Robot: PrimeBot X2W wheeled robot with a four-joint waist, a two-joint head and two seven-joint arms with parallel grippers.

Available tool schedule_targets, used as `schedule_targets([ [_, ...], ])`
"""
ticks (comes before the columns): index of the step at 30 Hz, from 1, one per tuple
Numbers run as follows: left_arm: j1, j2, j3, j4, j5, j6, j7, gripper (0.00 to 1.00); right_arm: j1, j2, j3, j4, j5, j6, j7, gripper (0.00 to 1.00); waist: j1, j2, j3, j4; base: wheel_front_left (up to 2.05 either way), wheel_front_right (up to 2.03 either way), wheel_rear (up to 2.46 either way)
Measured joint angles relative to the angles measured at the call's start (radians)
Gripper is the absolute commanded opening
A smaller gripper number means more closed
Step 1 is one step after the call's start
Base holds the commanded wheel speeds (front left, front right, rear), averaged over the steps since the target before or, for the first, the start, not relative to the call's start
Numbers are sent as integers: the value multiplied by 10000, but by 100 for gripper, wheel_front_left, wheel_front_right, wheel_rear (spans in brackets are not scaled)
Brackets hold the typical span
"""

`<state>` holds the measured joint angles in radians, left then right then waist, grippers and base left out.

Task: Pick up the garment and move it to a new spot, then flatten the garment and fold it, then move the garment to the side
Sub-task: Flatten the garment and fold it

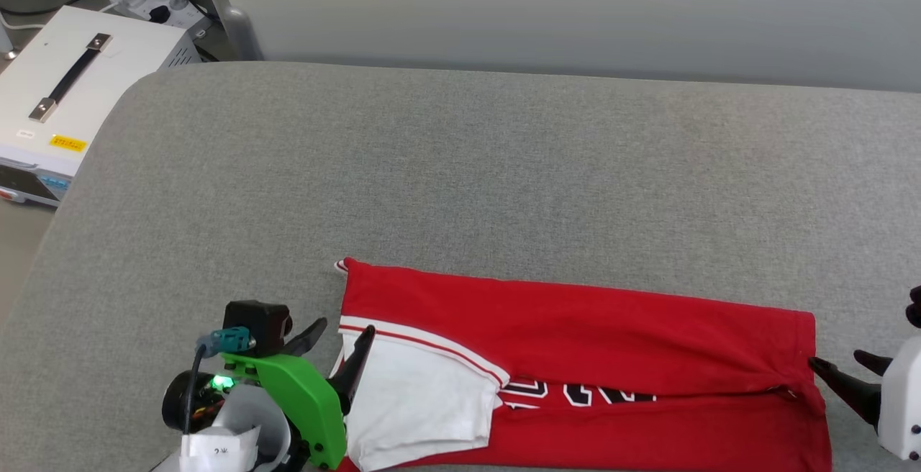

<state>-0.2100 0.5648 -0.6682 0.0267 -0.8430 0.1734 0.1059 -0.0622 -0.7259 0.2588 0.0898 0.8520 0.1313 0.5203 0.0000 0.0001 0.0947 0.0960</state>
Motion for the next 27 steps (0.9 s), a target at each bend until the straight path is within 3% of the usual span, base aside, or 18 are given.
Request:
schedule_targets([
  [5,-34,-44,-48,100,541,117,-688,100,238,928,-1438,58,-161,0,838,100,0,0,-14,-34,0,0,0],
  [14,-534,-98,-84,848,2278,69,-3237,100,338,3444,-4192,443,-1114,0,2201,100,0,0,259,56,0,0,0],
  [19,-580,-368,192,1116,3081,113,-3609,100,290,4644,-5074,483,-1806,0,2754,100,0,0,498,137,0,0,0],
  [27,-399,-934,1137,1083,3795,-288,-3618,100,92,5250,-5691,583,-2543,0,2961,100,1,0,804,308,0,0,0],
])
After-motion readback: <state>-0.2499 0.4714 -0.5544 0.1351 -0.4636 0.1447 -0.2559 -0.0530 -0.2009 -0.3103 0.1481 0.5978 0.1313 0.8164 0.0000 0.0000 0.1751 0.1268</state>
